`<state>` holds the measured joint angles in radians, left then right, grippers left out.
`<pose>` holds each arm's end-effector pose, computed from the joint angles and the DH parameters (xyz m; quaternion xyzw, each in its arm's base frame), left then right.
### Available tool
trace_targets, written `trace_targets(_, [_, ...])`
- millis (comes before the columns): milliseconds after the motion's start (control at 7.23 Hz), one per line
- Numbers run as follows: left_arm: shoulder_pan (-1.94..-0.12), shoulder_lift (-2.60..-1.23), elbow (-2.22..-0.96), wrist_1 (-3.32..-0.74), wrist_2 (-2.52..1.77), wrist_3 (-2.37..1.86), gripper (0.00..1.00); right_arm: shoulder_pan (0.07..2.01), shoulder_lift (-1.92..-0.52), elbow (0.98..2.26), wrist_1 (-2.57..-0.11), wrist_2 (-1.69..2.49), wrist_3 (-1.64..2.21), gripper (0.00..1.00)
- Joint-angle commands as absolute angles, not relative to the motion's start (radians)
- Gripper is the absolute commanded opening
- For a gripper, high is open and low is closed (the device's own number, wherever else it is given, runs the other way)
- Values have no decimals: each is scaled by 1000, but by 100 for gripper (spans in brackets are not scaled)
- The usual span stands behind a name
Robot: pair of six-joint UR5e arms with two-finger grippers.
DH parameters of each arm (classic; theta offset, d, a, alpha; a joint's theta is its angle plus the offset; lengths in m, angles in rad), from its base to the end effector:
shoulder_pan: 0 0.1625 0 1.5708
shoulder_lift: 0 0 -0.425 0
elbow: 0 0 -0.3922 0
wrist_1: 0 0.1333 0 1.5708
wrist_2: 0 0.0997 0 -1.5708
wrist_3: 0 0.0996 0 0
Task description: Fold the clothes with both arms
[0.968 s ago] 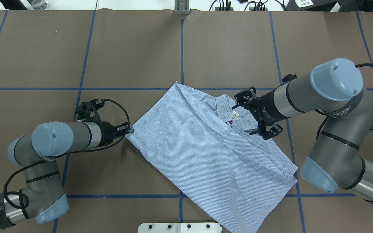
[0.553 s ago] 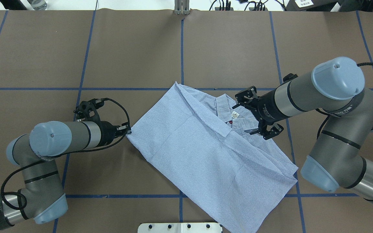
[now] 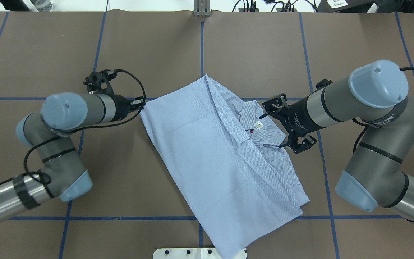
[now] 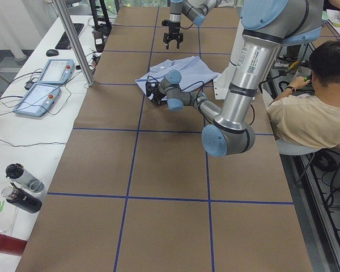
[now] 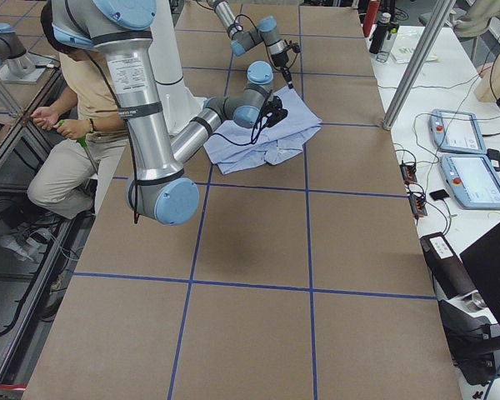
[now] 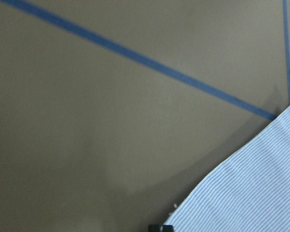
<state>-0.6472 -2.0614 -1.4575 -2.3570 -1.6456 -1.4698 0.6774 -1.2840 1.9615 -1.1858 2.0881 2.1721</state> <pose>0.4790 -0.5198 0.3407 0.1716 0.5225 -0.2054 0.8095 -0.3758 -0.4102 0.2793 -0.2017 -0.4978 0.3933 0.7462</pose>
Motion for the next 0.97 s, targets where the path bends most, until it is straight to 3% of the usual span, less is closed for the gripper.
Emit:
trace_targets(0, [-782, -2274, -1153, -2405, -1721, -1355, 0, 687, -1284, 1962, -1186, 2091, 2172, 100])
trace_targets(138, [-804, -2372, -997, -2460, -1721, -1344, 0, 689, -1284, 1959, -1186, 2088, 2172, 100])
trace_targets(276, [-810, -2384, -983, -2465, -1726, -1341, 41, 687, -1282, 1957, -1184, 2073, 2171, 100])
trace_targets(553, [-862, -2398, -997, -2461, -1803, -1335, 47, 652, -1235, 1951, -1186, 1932, 2172, 100])
trace_targets(691, [-900, -2363, -1075, -2438, -1965, -1321, 50, 609, -1227, 1950, -1187, 1880, 2172, 100])
trace_targets(829, [-916, -2242, -1236, -2430, -2012, -1319, 50, 553, -1182, 1939, -1245, 1831, 2169, 100])
